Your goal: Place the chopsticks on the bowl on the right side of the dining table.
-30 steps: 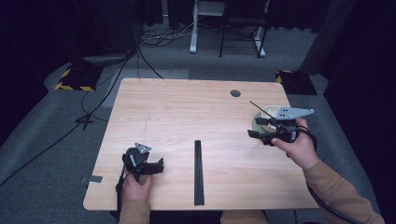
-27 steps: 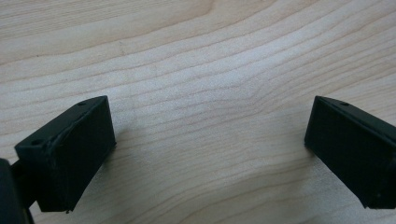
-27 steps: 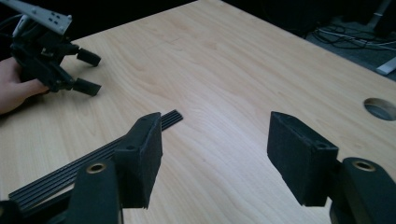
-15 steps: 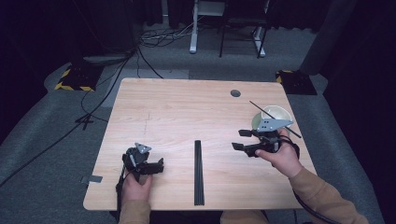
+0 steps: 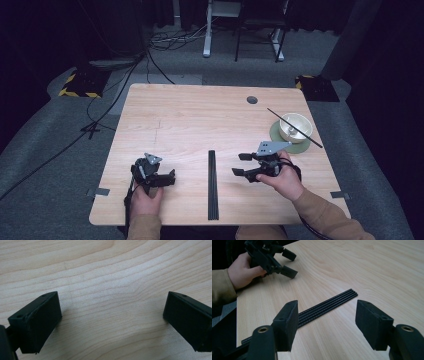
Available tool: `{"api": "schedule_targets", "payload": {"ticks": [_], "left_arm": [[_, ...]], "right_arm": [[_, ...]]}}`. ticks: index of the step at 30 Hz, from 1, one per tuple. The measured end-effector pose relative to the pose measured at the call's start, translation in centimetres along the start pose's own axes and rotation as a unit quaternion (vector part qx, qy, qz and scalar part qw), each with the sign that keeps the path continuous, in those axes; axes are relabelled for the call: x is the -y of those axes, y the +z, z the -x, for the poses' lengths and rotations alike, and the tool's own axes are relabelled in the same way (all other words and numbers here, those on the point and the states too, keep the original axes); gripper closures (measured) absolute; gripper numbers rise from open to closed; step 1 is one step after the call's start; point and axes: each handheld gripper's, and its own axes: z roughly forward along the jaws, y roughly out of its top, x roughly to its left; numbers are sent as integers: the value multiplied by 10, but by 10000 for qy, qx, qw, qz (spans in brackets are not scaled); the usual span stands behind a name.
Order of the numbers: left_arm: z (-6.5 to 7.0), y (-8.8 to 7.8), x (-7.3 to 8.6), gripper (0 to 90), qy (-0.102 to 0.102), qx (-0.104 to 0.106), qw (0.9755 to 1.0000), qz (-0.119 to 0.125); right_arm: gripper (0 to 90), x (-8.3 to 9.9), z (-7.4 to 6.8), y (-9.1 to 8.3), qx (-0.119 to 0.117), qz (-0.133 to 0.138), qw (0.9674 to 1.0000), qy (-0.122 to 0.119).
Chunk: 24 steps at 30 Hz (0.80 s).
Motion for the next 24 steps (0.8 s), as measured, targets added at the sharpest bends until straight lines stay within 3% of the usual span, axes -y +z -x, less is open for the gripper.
{"api": "schedule_targets", "payload": {"ticks": [7, 12, 19, 24], "left_arm": [[0, 0, 0, 19, -1, -3, 10000, 1], [0, 0, 0, 19, -5, -7, 10000, -7], [0, 0, 0, 19, -4, -8, 10000, -5], [0, 0, 0, 19, -4, -8, 10000, -7]], "right_arm": [[356, 9, -8, 17, 38, -58, 9999, -104], [348, 18, -18, 31, -136, 55, 9999, -49], [343, 26, -24, 40, -128, 123, 9998, 14], [337, 33, -30, 48, -4, 29, 10000, -62]]}}
